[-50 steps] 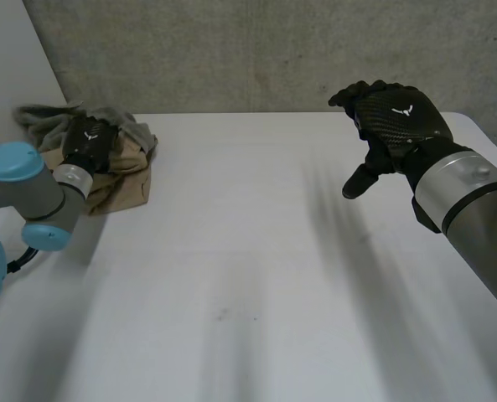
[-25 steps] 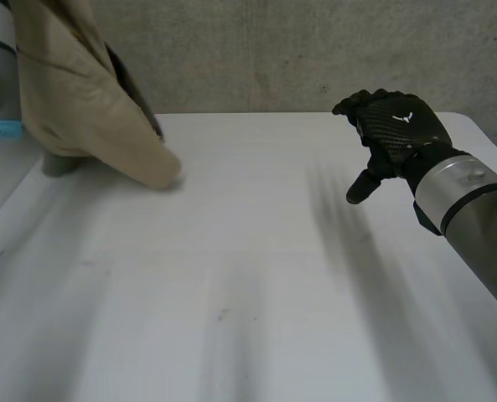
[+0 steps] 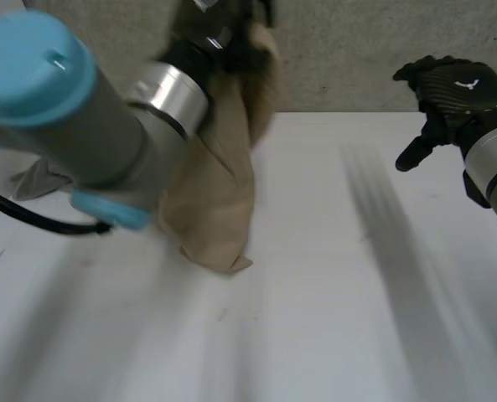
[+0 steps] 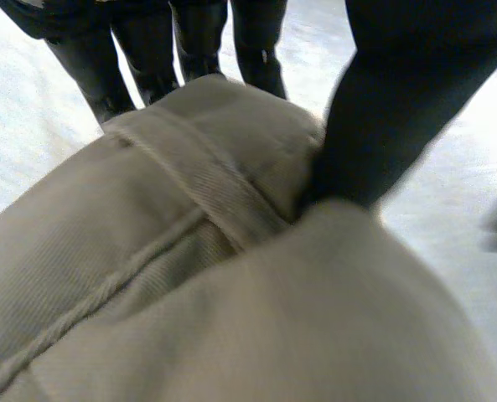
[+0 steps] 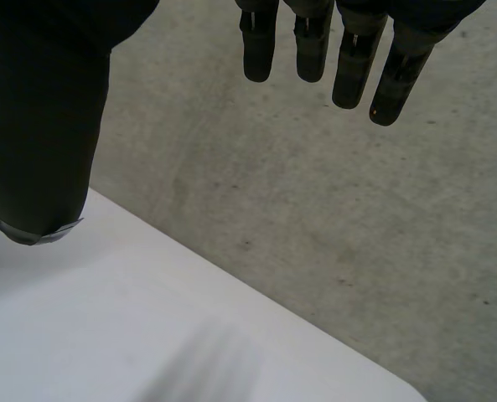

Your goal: Fold the laundry.

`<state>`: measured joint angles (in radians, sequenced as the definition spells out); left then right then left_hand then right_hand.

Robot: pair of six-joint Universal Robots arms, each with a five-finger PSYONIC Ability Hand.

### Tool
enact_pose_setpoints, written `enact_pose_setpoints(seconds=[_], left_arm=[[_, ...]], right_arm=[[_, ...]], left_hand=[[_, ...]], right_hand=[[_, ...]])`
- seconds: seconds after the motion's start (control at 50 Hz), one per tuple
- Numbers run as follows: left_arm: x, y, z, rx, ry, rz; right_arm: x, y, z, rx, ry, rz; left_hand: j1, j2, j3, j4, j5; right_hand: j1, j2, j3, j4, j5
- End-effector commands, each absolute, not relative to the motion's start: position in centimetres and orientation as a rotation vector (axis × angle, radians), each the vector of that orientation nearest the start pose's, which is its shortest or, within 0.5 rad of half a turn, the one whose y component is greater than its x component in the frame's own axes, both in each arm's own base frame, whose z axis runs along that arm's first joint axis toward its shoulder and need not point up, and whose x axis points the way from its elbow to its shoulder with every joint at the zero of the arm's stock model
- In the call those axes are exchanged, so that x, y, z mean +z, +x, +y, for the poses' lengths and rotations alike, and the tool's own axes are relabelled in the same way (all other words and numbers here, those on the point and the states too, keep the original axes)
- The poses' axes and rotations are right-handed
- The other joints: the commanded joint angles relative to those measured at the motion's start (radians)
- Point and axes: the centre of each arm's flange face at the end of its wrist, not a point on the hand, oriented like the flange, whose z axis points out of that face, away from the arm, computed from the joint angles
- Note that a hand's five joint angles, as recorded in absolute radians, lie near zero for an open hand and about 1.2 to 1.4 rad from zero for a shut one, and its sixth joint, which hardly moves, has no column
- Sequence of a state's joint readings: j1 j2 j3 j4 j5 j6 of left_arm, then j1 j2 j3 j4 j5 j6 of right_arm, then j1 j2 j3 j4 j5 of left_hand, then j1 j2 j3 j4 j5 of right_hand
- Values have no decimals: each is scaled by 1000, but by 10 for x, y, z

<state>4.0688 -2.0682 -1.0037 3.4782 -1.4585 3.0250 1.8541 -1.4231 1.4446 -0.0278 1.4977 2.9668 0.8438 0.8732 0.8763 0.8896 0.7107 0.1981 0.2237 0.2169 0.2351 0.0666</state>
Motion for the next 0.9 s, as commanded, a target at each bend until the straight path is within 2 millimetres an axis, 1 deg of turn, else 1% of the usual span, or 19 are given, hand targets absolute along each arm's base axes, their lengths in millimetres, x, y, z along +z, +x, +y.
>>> enact_pose_setpoints(seconds=[0.02, 0.1, 0.16, 0.18, 0.2, 0.24, 0.26, 0.32, 0.36, 0.38, 0.42, 0.46, 0.54, 0.6, 0.64, 0.7, 0.8, 0.82, 0.9], left_arm=[[296, -403, -236, 1752, -590, -1414], [287, -398, -237, 1737, -596, -1449], [287, -381, -253, 1777, -568, -1495], [288, -374, -259, 1791, -558, -1510], [291, -357, -270, 1830, -536, -1542], [293, -340, -282, 1873, -514, -1577], [294, -324, -290, 1910, -497, -1611], [292, -305, -299, 1949, -483, -1664], [285, -291, -302, 1963, -479, -1727], [283, -287, -302, 1964, -479, -1746], [273, -276, -303, 1959, -487, -1813], [266, -271, -303, 1960, -495, -1852], [252, -261, -305, 1965, -533, -1939], [241, -258, -306, 1937, -557, -2000], [232, -257, -306, 1901, -562, -2041], [211, -256, -303, 1797, -569, -2131], [185, -257, -286, 1618, -593, -2258], [179, -256, -279, 1563, -597, -2289], [166, -257, -262, 1458, -607, -2342]], right_arm=[[306, 220, -296, -2164, -527, 2067], [307, 219, -297, -2164, -533, 2059], [305, 222, -296, -2145, -554, 2062], [304, 224, -295, -2139, -559, 2062], [303, 225, -295, -2134, -566, 2065], [300, 225, -294, -2123, -608, 2082], [298, 226, -294, -2119, -632, 2090], [286, 231, -290, -2081, -806, 2116], [277, 239, -285, -2043, -922, 2117], [268, 249, -276, -1998, -1047, 2101], [259, 261, -266, -1951, -1160, 2073], [248, 277, -253, -1908, -1290, 2032], [228, 294, -241, -1832, -1421, 1999], [218, 300, -239, -1794, -1456, 1988], [204, 305, -240, -1748, -1477, 1996], [187, 311, -243, -1699, -1507, 2008], [168, 315, -250, -1658, -1553, 2028], [165, 316, -251, -1655, -1565, 2028], [154, 317, -253, -1634, -1616, 2028]], left_hand=[[-669, -699, -702, -715, -711], [-669, -699, -702, -715, -711], [-669, -699, -702, -715, -711], [-669, -699, -702, -715, -711], [-669, -698, -701, -714, -710], [-668, -698, -701, -714, -710], [-663, -692, -695, -708, -704], [-654, -683, -686, -700, -695], [-642, -671, -675, -688, -684], [-642, -671, -675, -688, -683], [-630, -660, -663, -676, -672], [-624, -654, -657, -670, -666], [-621, -651, -654, -667, -663], [-607, -636, -639, -653, -648], [-583, -613, -616, -629, -625], [-381, -411, -414, -427, -423], [-173, -202, -205, -218, -214], [-123, -152, -155, -169, -164], [-114, -143, -146, -159, -155]], right_hand=[[-24, -49, -42, -61, -67], [-24, -49, -42, -61, -67], [-24, -49, -42, -61, -67], [-24, -49, -42, -61, -67], [-24, -49, -42, -61, -67], [-24, -49, -42, -61, -67], [-24, -49, -42, -61, -67], [-24, -49, -42, -61, -67], [-24, -49, -42, -61, -67], [-24, -49, -42, -61, -67], [-24, -49, -42, -61, -67], [-24, -49, -42, -61, -67], [-24, -49, -42, -61, -67], [-24, -49, -42, -61, -67], [-24, -49, -42, -61, -67], [-24, -49, -42, -61, -67], [-24, -49, -42, -61, -67], [-24, -49, -42, -61, -67], [-24, -49, -42, -61, -67]])
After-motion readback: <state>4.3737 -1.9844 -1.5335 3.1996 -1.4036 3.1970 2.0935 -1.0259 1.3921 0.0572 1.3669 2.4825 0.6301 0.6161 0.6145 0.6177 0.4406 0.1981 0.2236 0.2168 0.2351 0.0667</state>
